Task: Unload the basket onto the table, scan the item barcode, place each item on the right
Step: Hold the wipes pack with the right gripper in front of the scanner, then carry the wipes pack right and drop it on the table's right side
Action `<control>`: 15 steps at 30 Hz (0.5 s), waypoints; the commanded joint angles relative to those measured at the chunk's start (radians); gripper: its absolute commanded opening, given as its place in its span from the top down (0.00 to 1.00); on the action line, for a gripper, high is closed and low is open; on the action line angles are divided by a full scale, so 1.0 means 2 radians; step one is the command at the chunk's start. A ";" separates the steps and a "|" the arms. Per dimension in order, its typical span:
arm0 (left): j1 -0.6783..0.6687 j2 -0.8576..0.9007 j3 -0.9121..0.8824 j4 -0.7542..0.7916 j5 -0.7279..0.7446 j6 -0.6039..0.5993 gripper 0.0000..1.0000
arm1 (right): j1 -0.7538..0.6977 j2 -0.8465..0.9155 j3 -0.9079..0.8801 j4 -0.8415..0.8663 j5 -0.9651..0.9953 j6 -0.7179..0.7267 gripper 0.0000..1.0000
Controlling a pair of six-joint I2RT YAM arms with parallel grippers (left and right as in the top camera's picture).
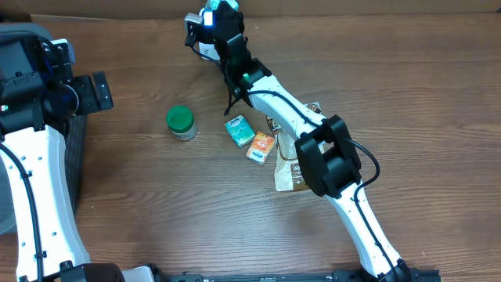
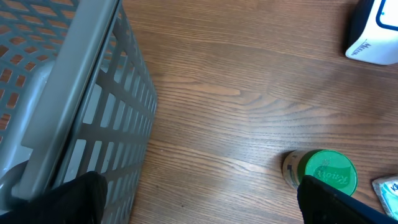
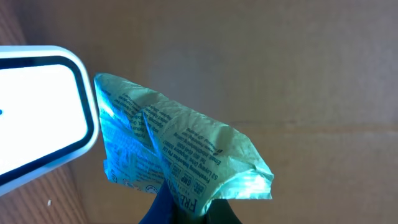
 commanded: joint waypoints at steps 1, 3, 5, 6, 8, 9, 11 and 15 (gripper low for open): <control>0.001 0.003 0.003 0.001 0.005 0.008 0.00 | -0.002 -0.002 0.007 0.010 -0.001 -0.001 0.96; 0.001 0.003 0.003 0.001 0.005 0.008 0.00 | -0.002 -0.002 0.007 0.019 0.011 -0.001 0.96; 0.001 0.003 0.003 0.001 0.005 0.008 0.00 | -0.002 -0.002 0.007 0.025 0.020 -0.001 0.96; 0.001 0.003 0.003 0.001 0.005 0.008 0.01 | -0.002 -0.002 0.007 0.030 0.024 -0.001 0.96; 0.001 0.003 0.003 0.001 0.005 0.008 0.00 | -0.002 -0.002 0.007 0.036 0.028 -0.001 0.96; 0.001 0.003 0.003 0.001 0.005 0.008 0.01 | -0.002 -0.004 0.007 0.035 0.028 0.000 0.96; 0.001 0.003 0.003 0.001 0.005 0.008 0.01 | -0.002 -0.009 0.007 0.031 0.028 0.017 0.96; 0.001 0.003 0.003 0.001 0.005 0.008 0.00 | -0.002 -0.044 0.007 -0.007 0.030 0.106 0.96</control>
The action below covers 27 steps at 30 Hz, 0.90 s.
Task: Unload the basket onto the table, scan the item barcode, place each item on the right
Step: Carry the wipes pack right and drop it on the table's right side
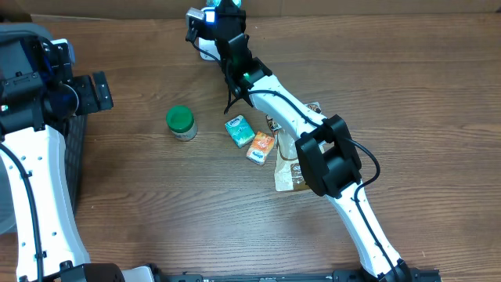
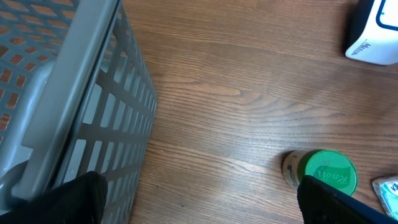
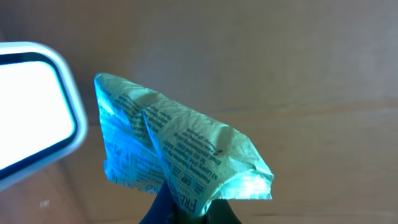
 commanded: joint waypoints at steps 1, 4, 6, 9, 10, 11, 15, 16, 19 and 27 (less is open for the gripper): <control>0.001 0.003 0.003 0.001 0.005 0.008 0.00 | -0.001 -0.057 0.007 -0.026 0.010 0.104 0.96; 0.001 0.003 0.003 0.001 0.005 0.008 0.01 | -0.001 -0.102 0.007 -0.056 0.020 0.186 0.96; 0.001 0.003 0.003 0.001 0.005 0.008 0.01 | -0.001 -0.137 0.007 -0.081 0.045 0.264 0.96; 0.001 0.003 0.003 0.001 0.005 0.008 0.01 | -0.001 -0.214 0.007 -0.187 0.077 0.431 0.96; 0.001 0.003 0.003 0.001 0.005 0.008 0.01 | -0.001 -0.238 0.007 -0.233 0.076 0.481 0.96; 0.001 0.003 0.003 0.001 0.005 0.008 0.00 | -0.003 -0.263 0.007 -0.282 0.071 0.539 0.96; 0.001 0.003 0.003 0.001 0.005 0.008 0.00 | -0.028 -0.354 0.007 -0.470 0.002 0.724 0.96; 0.001 0.003 0.003 0.001 0.005 0.008 0.01 | -0.039 -0.372 0.007 -0.508 -0.021 0.755 0.96; 0.001 0.003 0.003 0.001 0.005 0.008 0.00 | -0.120 -0.440 0.007 -0.662 -0.141 0.869 0.96; 0.001 0.003 0.003 0.001 0.005 0.008 0.00 | -0.313 -0.443 0.004 -0.825 -0.250 0.911 0.96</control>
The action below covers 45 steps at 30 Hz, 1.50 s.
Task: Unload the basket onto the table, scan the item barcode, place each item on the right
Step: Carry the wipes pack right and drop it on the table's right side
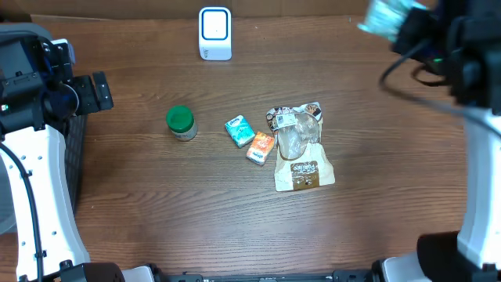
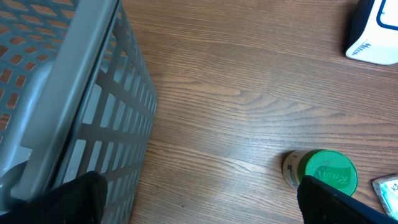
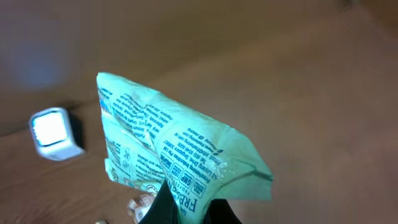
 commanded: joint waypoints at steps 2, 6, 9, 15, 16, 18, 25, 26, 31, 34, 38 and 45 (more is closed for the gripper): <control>0.001 0.002 0.003 0.001 0.005 0.008 0.00 | -0.087 0.028 -0.016 -0.040 -0.093 0.046 0.96; 0.001 0.002 0.003 0.001 0.005 0.008 0.00 | -0.134 0.042 -0.075 -0.034 -0.099 0.045 0.96; 0.001 0.002 0.003 0.001 0.005 0.008 0.00 | -0.161 0.047 -0.139 -0.007 -0.099 0.046 0.96; 0.001 0.002 0.003 0.001 0.005 0.008 0.00 | -0.185 0.048 -0.284 0.081 -0.098 0.046 0.96; 0.001 0.002 0.003 0.001 0.005 0.008 0.00 | -0.188 0.048 -0.303 0.093 -0.098 0.046 0.96; 0.001 0.002 0.003 0.001 0.005 0.008 0.00 | -0.194 0.048 -0.344 0.121 -0.096 0.046 0.96; 0.001 0.002 0.003 0.001 0.005 0.008 0.00 | -0.220 0.048 -0.448 0.208 -0.083 0.046 0.96; 0.001 0.002 0.003 0.001 0.005 0.008 0.01 | -0.223 0.048 -0.453 0.211 -0.083 0.046 0.96; 0.001 0.002 0.003 0.001 0.005 0.008 0.01 | -0.230 0.049 -0.457 0.213 -0.083 0.045 0.60; 0.001 0.002 0.003 0.001 0.005 0.008 0.00 | -0.230 0.049 -0.451 0.211 -0.092 0.045 0.57; 0.001 0.002 0.003 0.001 0.005 0.008 0.00 | -0.229 0.049 -0.405 0.168 -0.116 0.042 0.55; 0.001 0.002 0.003 0.001 0.005 0.008 0.00 | -0.170 0.047 -0.285 0.077 -0.274 -0.083 0.54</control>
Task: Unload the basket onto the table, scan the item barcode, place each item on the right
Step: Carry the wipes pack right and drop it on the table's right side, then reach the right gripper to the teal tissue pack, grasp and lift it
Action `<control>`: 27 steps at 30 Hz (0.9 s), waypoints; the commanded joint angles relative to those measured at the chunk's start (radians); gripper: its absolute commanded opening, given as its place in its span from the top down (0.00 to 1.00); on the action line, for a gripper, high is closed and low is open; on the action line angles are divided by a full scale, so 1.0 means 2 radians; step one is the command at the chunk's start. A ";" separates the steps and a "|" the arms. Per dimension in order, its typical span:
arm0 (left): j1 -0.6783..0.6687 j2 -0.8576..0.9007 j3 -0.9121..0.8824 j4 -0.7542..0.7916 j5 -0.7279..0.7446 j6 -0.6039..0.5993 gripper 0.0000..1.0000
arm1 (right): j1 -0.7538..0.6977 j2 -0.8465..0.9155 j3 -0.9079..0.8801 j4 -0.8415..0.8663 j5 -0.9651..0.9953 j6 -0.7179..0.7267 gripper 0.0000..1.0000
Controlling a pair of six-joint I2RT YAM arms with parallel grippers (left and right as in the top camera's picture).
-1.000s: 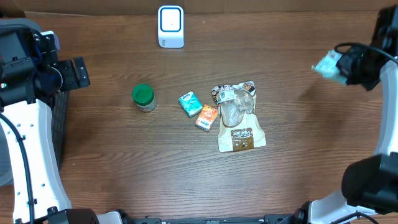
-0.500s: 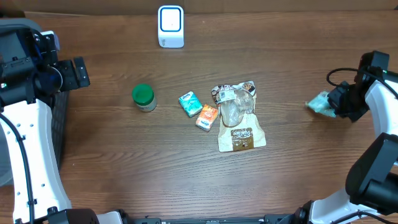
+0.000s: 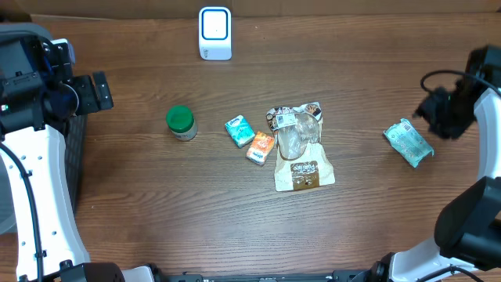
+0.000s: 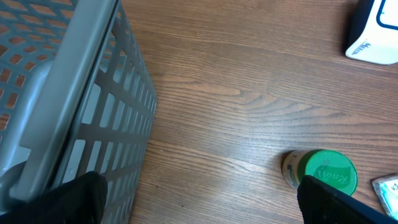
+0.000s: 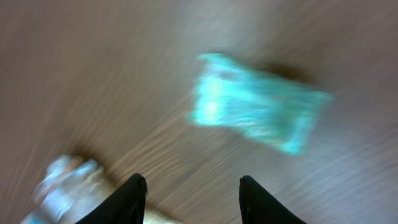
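The teal-green pouch (image 3: 408, 143) lies flat on the wooden table at the far right, apart from the other goods; the right wrist view shows the pouch (image 5: 261, 112) blurred, beyond the fingers. My right gripper (image 3: 433, 116) hovers just right of it, open (image 5: 194, 196) and empty. The white barcode scanner (image 3: 214, 33) stands at the back centre, and the scanner (image 4: 377, 31) shows again in the left wrist view's top right corner. My left gripper (image 3: 94, 92) is open (image 4: 199, 202) at the far left, beside the grey basket, holding nothing.
A grey mesh basket (image 4: 62, 93) stands at the left edge. Mid-table are a green-lidded jar (image 3: 181, 122), a small teal packet (image 3: 239, 130), an orange packet (image 3: 261, 146), a clear bag (image 3: 296, 125) and a brown pouch (image 3: 303, 171).
My right gripper held the teal-green pouch in the air at the back right; now the pouch lies on the table at the right and the gripper is open beside it. The left arm is unmoved.
My right gripper held the teal-green pouch against the scanner's lit face at two moments. Then it held the pouch high at the back right, away from the scanner. Now the pouch rests on the table at the right, let go. The left arm stayed by the basket throughout.
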 commanded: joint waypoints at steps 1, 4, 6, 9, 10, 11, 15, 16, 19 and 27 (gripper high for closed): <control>0.001 0.002 0.003 0.001 0.005 0.008 0.00 | 0.058 -0.008 0.045 -0.011 -0.125 -0.086 0.53; 0.001 0.002 0.003 0.001 0.005 0.008 0.00 | 0.108 -0.006 0.041 0.001 -0.135 -0.085 0.52; 0.001 0.002 0.003 0.001 0.005 0.008 0.00 | 0.143 -0.003 0.036 0.016 -0.135 -0.085 0.52; 0.001 0.002 0.003 0.001 0.005 0.008 0.01 | 0.200 0.005 0.027 0.050 -0.135 -0.066 0.52; 0.001 0.002 0.003 0.001 0.005 0.008 0.01 | 0.219 0.009 0.023 0.064 -0.134 -0.054 0.53; 0.001 0.002 0.003 0.001 0.005 0.008 0.00 | 0.235 0.012 0.019 0.078 -0.134 -0.045 0.56; 0.001 0.002 0.003 0.001 0.005 0.008 0.00 | 0.299 0.030 0.000 0.159 -0.133 0.007 0.67; 0.001 0.002 0.003 0.001 0.005 0.008 0.00 | 0.313 0.035 -0.006 0.178 -0.133 0.017 0.68; 0.001 0.002 0.003 0.001 0.005 0.008 0.00 | 0.351 0.063 -0.014 0.220 -0.134 0.039 0.68; 0.001 0.002 0.003 0.001 0.005 0.008 0.01 | 0.407 0.146 -0.014 0.275 -0.135 0.049 0.68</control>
